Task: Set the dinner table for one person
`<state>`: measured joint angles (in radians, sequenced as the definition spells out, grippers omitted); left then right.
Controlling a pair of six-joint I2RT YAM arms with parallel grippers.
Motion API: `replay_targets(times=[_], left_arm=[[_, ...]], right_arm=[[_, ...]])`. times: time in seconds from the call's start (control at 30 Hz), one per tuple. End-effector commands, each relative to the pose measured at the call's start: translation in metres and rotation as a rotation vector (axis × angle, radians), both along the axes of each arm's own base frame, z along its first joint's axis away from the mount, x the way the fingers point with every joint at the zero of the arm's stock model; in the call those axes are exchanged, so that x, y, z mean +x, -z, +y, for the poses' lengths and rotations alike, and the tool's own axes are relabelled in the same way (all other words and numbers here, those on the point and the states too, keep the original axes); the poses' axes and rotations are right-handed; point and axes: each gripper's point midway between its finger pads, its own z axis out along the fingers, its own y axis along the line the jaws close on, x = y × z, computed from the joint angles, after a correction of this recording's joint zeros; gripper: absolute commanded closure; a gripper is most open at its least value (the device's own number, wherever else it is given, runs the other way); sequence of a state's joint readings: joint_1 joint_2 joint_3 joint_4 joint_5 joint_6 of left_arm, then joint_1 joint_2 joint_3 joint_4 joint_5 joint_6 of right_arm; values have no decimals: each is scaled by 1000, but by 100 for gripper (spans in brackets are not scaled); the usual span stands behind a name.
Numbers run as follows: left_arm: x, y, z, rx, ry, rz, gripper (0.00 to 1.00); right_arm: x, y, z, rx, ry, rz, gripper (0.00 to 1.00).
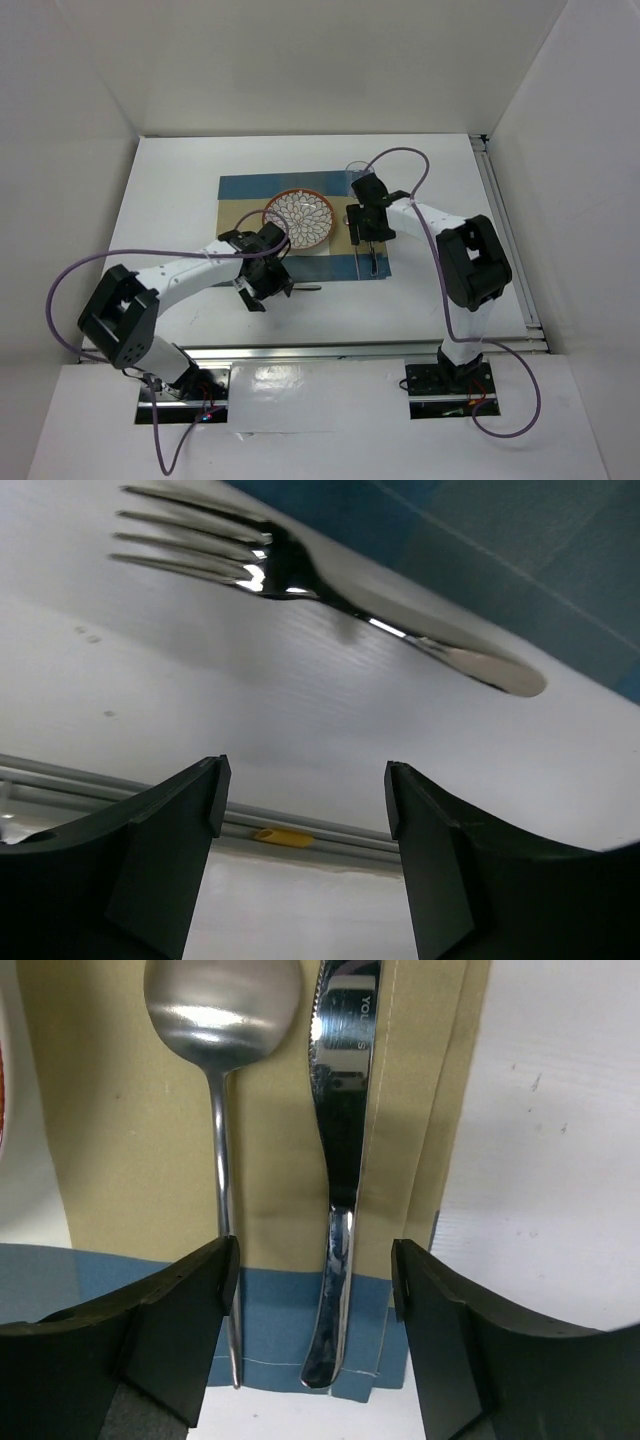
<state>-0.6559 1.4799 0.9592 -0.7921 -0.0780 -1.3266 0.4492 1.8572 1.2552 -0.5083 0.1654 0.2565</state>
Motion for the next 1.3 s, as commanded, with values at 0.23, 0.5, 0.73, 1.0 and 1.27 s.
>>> replay_targets(times=[0.23,0.5,0.73,1.0,1.27], left_arm=[[40,-1,-24,11,-181,-29,24],[55,24,-21,52,-248,24,26],[49,43,-9,91,-269,72,32],[16,53,7,110,-293,123,52],[2,36,28,115,-308,57,67]], right_arm=[[-1,-73,-2,68,3,-165,26],[-20,-84,-10,75,11,-169,26],[-29,-76,-17,49,17,-141,27],[-29,-76,-19,42,22,-145,27],[-26,-72,-13,38,12,-135,28]])
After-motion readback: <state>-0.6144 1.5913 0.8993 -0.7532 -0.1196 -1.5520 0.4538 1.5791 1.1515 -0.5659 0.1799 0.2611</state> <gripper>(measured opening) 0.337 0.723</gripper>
